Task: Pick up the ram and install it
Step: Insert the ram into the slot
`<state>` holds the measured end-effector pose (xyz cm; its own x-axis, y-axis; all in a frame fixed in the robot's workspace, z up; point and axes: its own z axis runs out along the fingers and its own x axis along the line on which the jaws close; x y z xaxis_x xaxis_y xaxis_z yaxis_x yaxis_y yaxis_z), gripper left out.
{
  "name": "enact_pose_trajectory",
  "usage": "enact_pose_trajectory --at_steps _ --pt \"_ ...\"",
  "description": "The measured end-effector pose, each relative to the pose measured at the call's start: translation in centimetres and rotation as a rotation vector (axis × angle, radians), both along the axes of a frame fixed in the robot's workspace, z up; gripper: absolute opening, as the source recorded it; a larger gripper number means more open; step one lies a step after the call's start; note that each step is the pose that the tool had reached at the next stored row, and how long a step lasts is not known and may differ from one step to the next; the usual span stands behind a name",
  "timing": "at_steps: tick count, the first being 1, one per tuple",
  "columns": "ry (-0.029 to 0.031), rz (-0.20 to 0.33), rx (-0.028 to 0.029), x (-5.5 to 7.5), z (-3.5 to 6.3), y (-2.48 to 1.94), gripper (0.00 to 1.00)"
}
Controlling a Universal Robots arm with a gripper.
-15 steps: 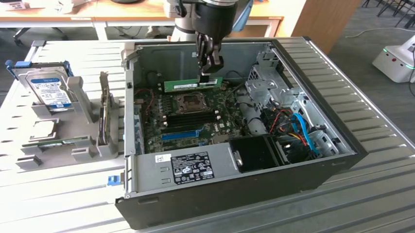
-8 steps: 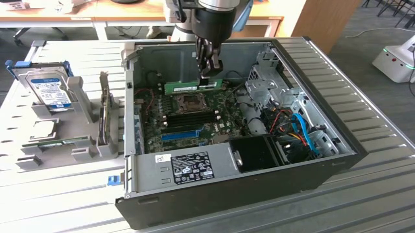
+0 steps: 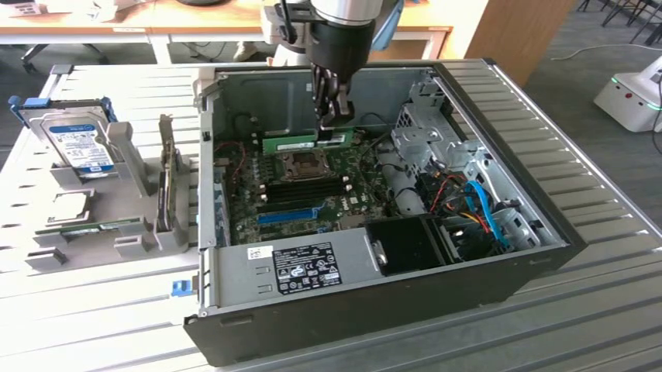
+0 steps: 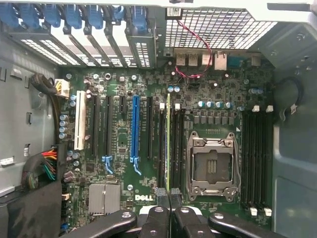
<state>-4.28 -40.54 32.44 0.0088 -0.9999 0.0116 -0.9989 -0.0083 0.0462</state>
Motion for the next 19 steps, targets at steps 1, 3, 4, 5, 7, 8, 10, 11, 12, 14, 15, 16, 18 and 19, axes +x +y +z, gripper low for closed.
enact_pose_trajectory --at_steps 1,3,4,5,7,8,10,11,12,14,15,16,18,19 --pt "0.0000 0.000 0.0000 0.0 -0.10 0.00 0.12" --pt "0.0000 0.000 0.0000 0.0 -0.30 0.00 0.12" --pt "0.0000 0.000 -0.0001 0.0 -0.42 0.00 0.12" --pt "0.0000 0.000 0.0000 0.0 -0.52 0.00 0.12" --pt "0.0000 0.000 0.0000 0.0 -0.72 0.00 0.12" --pt "-0.0001 0.000 0.0001 0.0 -0.83 0.00 0.12" --pt "0.0000 0.000 0.0000 0.0 -1.03 0.00 0.12" --pt "0.0000 0.000 0.0000 0.0 -1.13 0.00 0.12" --pt "0.0000 0.000 0.0000 0.0 -1.23 0.00 0.12" --pt "0.0000 0.000 0.0000 0.0 -1.43 0.00 0.12" --pt "0.0000 0.000 0.0000 0.0 -1.52 0.00 0.12" --pt "0.0001 0.000 -0.0002 0.0 -1.55 0.00 0.12" --pt "0.0001 0.000 -0.0002 0.0 -1.55 0.00 0.12" --pt "0.0001 0.000 -0.0002 0.0 -1.55 0.00 0.12"
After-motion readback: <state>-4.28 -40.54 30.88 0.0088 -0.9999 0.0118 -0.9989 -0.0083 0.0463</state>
